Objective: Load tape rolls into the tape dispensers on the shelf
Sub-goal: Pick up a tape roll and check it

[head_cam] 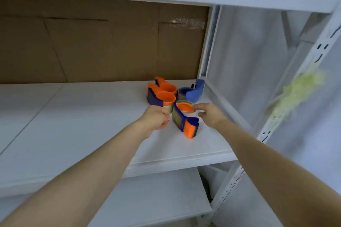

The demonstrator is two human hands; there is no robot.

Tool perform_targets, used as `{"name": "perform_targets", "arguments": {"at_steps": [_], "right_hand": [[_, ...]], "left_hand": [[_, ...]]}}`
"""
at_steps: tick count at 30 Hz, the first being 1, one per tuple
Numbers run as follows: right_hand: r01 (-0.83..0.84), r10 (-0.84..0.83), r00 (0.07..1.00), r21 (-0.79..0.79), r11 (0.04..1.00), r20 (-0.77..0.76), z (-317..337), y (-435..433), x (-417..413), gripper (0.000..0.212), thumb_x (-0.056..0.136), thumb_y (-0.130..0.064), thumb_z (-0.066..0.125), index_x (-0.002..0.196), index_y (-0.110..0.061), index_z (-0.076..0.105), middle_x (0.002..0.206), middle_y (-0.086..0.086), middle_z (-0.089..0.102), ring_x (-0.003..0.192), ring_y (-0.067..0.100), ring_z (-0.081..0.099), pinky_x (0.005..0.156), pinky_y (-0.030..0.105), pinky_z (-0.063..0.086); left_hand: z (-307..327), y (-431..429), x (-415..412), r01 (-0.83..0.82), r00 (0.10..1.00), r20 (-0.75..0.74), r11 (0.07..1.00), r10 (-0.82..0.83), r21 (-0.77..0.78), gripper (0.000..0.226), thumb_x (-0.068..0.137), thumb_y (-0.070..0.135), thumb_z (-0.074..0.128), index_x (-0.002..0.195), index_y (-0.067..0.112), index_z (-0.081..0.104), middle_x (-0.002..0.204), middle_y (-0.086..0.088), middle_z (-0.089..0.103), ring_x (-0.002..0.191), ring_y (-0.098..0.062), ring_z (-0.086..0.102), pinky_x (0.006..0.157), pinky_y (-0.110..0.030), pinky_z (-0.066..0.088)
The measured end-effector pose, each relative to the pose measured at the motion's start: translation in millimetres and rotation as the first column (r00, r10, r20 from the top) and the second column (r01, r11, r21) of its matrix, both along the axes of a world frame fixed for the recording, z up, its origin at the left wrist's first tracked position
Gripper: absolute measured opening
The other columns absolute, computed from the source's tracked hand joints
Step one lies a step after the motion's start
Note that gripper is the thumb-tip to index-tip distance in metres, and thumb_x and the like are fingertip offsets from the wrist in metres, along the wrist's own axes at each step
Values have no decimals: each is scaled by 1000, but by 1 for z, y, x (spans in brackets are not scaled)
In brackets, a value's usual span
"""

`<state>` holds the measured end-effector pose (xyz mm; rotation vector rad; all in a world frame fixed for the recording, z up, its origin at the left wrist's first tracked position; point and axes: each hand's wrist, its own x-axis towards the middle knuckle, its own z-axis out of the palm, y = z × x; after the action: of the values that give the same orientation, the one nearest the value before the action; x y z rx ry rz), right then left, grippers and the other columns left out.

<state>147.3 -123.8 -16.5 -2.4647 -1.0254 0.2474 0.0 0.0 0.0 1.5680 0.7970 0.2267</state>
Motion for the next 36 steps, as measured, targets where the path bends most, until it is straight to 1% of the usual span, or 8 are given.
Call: {"name": "perform_targets", "arguments": {"at_steps": [6,13,17,20,23,29,33,36], "right_hand": [[-118,128,990,-149,982,64,-4,11,13,45,93,-8,52,137,-15,47,143,6,44,133,23,39,105,26,33],[-314,319,945,-85,946,65,-9,17,38,35,91,-6,52,125,-13,60,132,11,54,123,26,47,96,23,32],[-375,392,902,-123,919,179,-16,17,44,37,90,-14,58,126,-13,57,130,11,56,122,27,44,107,32,27],[-428,416,899,65,902,138,-20,11,44,32,89,-13,60,120,-8,60,118,10,60,115,29,46,108,37,27],[-382,470,871,406,830,-143,-15,4,38,19,89,-5,59,108,-6,63,91,-5,60,94,19,52,100,37,38],[85,471,529,597,798,-705,6,-1,26,16,96,-19,47,98,-17,63,86,-7,71,83,11,65,84,33,52],[310,496,74,493,813,-865,14,-5,22,29,97,-20,36,101,-5,60,57,-4,60,49,8,57,52,22,52],[344,450,-79,399,850,-889,12,-3,12,32,95,-21,37,100,-2,62,58,1,56,49,11,54,55,24,53]], "left_hand": [[-24,0,21,-51,999,7,994,52,-94,34,93,-2,48,127,1,51,79,-3,51,69,-12,51,62,-20,44],[-29,-15,46,-179,981,46,972,188,-151,21,95,1,43,92,12,60,91,-8,59,73,-14,56,68,-22,47],[-31,-20,50,-325,936,75,926,343,-191,21,91,-2,49,107,1,63,99,-14,64,79,-24,63,70,-25,52],[-23,-17,44,-386,901,136,904,412,-182,21,89,-2,48,94,7,66,95,-9,65,80,-22,61,70,-25,51],[-16,-13,39,-387,890,208,914,405,-122,30,85,-5,45,96,11,68,98,-9,66,93,-23,58,84,-32,48],[-4,-20,37,-143,929,292,950,226,-278,18,79,9,46,89,13,62,90,-6,65,86,-20,59,78,-28,49],[2,-17,23,42,944,321,934,80,-356,18,74,28,66,84,13,67,88,-9,69,86,-20,67,83,-33,51],[1,-15,13,102,936,349,904,55,-416,23,74,34,63,85,14,64,78,-5,61,72,-15,61,79,-31,52]]}}
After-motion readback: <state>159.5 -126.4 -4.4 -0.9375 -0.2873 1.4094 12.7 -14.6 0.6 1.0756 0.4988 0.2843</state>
